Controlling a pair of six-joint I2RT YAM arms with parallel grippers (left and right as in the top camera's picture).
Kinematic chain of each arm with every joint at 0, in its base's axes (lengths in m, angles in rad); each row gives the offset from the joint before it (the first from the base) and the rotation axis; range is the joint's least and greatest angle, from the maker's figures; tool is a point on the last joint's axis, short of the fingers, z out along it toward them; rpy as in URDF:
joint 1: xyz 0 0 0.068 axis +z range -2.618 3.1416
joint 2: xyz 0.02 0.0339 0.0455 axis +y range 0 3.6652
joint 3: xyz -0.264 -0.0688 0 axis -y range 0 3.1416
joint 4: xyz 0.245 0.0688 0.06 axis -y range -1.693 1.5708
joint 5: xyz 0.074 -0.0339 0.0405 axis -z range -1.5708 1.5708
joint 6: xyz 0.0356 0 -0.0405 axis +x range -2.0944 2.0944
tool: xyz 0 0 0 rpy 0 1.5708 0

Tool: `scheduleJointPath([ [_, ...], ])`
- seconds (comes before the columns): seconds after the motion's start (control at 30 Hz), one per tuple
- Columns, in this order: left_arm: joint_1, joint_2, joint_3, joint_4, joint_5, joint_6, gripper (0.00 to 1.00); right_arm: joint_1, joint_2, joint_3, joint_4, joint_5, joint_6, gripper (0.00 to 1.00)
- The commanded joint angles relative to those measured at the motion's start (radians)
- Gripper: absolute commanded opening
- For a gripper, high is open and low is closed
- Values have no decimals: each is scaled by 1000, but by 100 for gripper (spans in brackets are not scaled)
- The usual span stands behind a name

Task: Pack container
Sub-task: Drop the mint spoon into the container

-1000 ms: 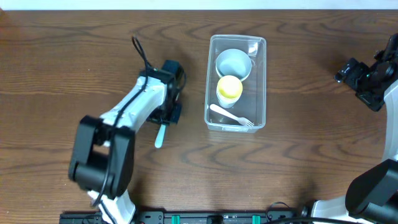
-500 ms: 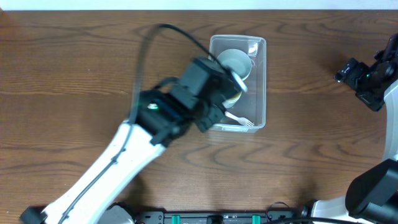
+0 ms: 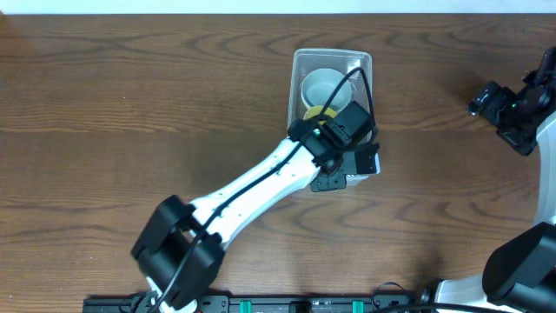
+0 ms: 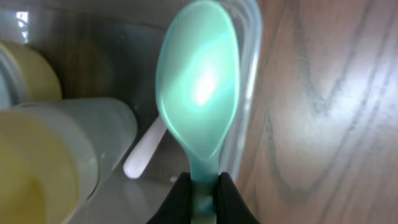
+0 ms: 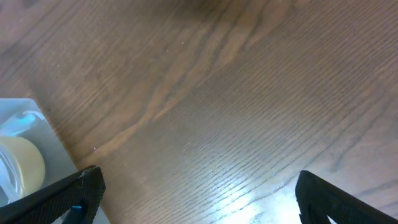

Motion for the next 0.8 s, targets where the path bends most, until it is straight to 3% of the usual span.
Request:
scheduleJointPath([
  [0.0,2,6,-5,22,-34,60,8,-6,5,-1,0,6,-1,99],
  [0.33,0,5,-4,20,-33,173,8,-6,5,-1,0,6,-1,99],
  [0.47,0,-3,-4,27,-76,158,39,-6,5,-1,0,6,-1,99],
  [0.5,-2,-10,-2,27,-99,129,75,-6,5,-1,0,6,-1,99],
  [0.53,-6,-23,4,26,-137,84,91,-6,5,-1,0,6,-1,99],
  [0.57,-8,-38,8,26,-175,38,98,-6,5,-1,0,6,-1,99],
  [0.77,-19,-225,15,5,-304,-224,98,-6,5,-1,0,6,-1,99],
])
